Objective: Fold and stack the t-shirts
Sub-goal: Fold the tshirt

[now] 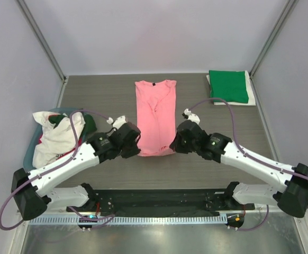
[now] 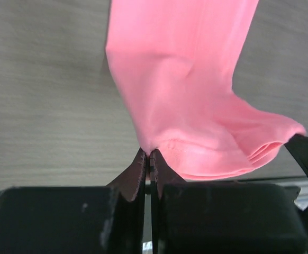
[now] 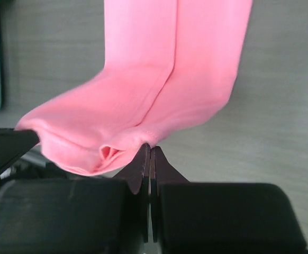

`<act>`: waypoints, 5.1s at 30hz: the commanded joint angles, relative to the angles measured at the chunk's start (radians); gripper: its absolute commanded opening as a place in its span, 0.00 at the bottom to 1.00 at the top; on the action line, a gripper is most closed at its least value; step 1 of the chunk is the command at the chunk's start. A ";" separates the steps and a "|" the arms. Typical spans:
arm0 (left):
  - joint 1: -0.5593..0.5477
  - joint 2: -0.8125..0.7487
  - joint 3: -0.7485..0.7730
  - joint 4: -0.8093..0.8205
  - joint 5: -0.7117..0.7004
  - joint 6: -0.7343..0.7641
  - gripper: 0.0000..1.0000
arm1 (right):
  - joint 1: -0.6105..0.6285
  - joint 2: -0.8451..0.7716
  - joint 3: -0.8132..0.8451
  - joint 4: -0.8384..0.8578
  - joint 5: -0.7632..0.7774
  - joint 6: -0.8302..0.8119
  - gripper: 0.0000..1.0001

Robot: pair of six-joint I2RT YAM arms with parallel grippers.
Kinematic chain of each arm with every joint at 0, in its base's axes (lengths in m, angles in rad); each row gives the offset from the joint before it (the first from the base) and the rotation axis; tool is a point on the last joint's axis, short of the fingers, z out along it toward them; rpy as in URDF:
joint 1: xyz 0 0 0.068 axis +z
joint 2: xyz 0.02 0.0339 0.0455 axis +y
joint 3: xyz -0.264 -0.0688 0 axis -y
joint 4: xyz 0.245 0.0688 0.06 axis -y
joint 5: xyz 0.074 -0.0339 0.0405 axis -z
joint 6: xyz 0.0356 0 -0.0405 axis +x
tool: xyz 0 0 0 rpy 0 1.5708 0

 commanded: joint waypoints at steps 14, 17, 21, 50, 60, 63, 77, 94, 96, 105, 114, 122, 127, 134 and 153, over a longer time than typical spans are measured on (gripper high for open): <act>0.368 0.464 0.426 0.054 0.182 0.422 0.02 | -0.265 0.416 0.427 -0.019 -0.034 -0.275 0.01; 0.408 0.537 0.475 0.065 0.216 0.440 0.02 | -0.287 0.471 0.468 -0.019 -0.042 -0.289 0.01; 0.441 0.613 0.528 0.076 0.254 0.456 0.02 | -0.311 0.523 0.497 -0.015 -0.059 -0.294 0.01; 0.614 0.791 0.730 -0.024 0.473 0.500 0.54 | -0.456 0.762 0.857 -0.190 -0.257 -0.337 0.71; 0.588 0.493 0.173 0.272 0.585 0.424 0.54 | -0.454 0.470 0.183 0.159 -0.490 -0.194 0.66; 0.580 0.464 0.110 0.320 0.595 0.410 0.54 | -0.454 0.463 0.106 0.218 -0.518 -0.182 0.63; 0.543 0.530 -0.028 0.433 0.578 0.377 0.52 | -0.454 0.551 0.010 0.294 -0.527 -0.189 0.49; 0.533 0.602 -0.114 0.453 0.454 0.367 0.40 | -0.454 0.560 -0.050 0.309 -0.528 -0.203 0.42; 0.533 0.595 -0.117 0.461 0.454 0.365 0.39 | -0.454 0.562 -0.059 0.318 -0.531 -0.198 0.41; 0.531 0.598 -0.130 0.482 0.447 0.370 0.26 | -0.454 0.571 -0.089 0.344 -0.539 -0.191 0.33; 0.505 0.607 -0.122 0.490 0.411 0.370 0.15 | -0.454 0.578 -0.102 0.355 -0.536 -0.188 0.22; 0.482 0.590 -0.128 0.492 0.366 0.358 0.00 | -0.454 0.574 -0.107 0.361 -0.539 -0.185 0.10; 0.461 0.509 -0.149 0.457 0.352 0.335 0.00 | -0.454 0.522 -0.113 0.338 -0.545 -0.186 0.01; 0.366 0.294 -0.211 0.352 0.300 0.256 0.00 | -0.453 0.335 -0.167 0.251 -0.564 -0.174 0.01; 0.151 -0.191 -0.038 -0.129 0.132 0.077 0.00 | -0.204 -0.212 -0.149 -0.067 -0.363 0.050 0.01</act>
